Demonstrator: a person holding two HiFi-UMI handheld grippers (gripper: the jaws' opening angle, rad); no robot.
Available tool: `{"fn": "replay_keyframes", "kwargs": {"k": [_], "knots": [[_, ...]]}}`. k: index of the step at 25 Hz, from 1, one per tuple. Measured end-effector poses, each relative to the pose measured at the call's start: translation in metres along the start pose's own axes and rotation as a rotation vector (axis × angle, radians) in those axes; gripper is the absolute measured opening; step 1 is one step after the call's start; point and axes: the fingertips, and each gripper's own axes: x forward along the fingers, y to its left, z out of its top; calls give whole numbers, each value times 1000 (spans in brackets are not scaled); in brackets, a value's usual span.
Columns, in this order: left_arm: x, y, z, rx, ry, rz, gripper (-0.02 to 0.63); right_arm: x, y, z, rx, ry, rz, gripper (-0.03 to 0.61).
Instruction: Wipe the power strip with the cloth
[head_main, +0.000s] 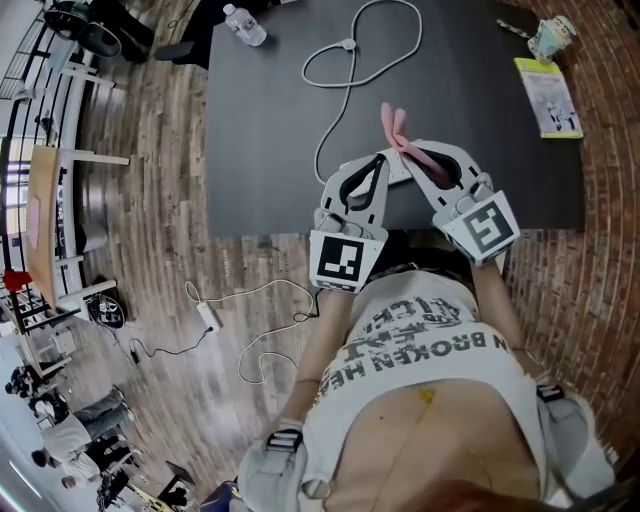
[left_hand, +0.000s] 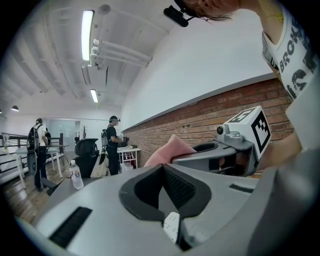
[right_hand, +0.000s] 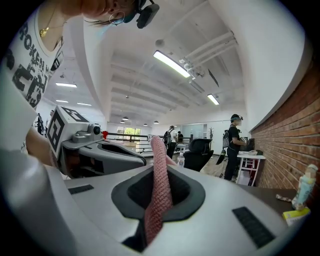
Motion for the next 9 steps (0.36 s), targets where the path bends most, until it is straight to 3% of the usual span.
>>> {"fn": "replay_keyframes", "kwargs": {"k": [9], "knots": [[2,-3,-1,6,1,-8,8,-5,-2,-2,-5,3,16,17]]}}
